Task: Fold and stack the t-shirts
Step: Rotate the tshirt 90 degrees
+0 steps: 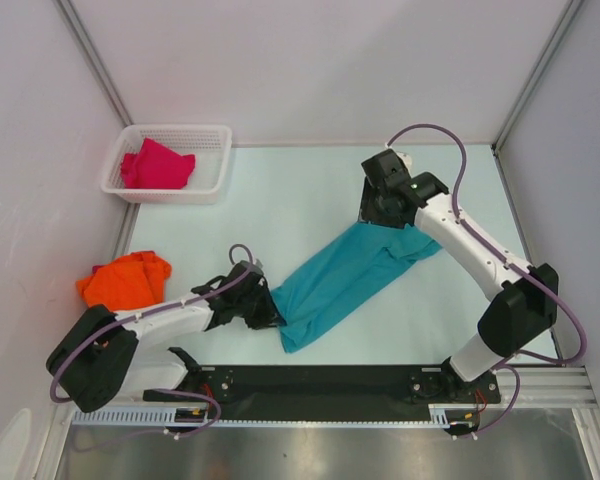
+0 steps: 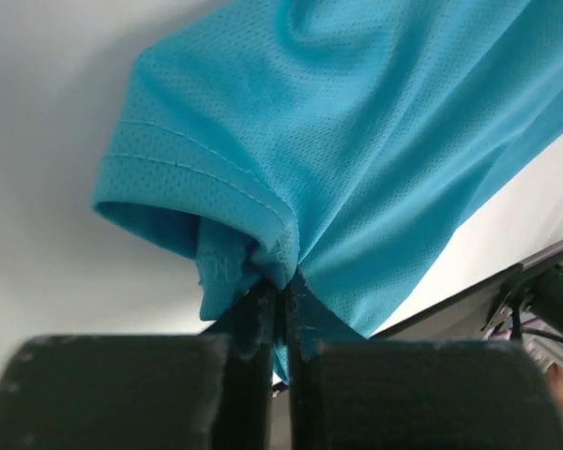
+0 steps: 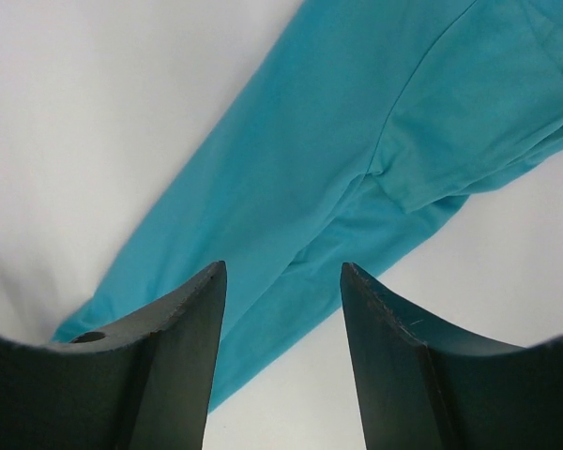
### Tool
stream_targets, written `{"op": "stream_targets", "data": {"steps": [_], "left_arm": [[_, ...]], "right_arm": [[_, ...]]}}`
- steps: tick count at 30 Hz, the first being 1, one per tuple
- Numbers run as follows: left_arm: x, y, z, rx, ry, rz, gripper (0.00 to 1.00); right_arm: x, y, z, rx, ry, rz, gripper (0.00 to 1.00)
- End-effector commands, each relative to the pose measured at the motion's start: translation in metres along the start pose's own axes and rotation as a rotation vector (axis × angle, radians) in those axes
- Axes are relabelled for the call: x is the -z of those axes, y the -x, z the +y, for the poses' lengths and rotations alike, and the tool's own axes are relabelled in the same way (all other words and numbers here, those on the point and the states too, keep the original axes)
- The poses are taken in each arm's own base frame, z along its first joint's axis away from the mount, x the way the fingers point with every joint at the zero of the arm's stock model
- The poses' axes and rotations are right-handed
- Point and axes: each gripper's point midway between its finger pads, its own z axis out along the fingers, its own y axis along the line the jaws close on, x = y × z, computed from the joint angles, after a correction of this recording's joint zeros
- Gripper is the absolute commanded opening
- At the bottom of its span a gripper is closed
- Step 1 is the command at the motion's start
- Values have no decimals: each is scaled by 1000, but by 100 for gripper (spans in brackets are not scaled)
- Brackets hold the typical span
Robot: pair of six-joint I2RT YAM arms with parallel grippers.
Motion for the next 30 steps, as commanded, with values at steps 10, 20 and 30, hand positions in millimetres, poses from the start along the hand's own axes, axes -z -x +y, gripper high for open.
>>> {"op": "stream_targets", "data": {"steps": [10, 20, 30], "left_arm": [[21, 34, -17, -81, 34, -159, 100], [72, 51, -20, -108, 36, -300, 100], [87, 50, -20, -115, 10, -329, 100]], "right_arm": [[-11, -20, -38, -50, -211, -9, 59], [-90, -25, -94, -176, -330, 90, 61], [-128, -11, -129, -240, -445, 98, 61]]}}
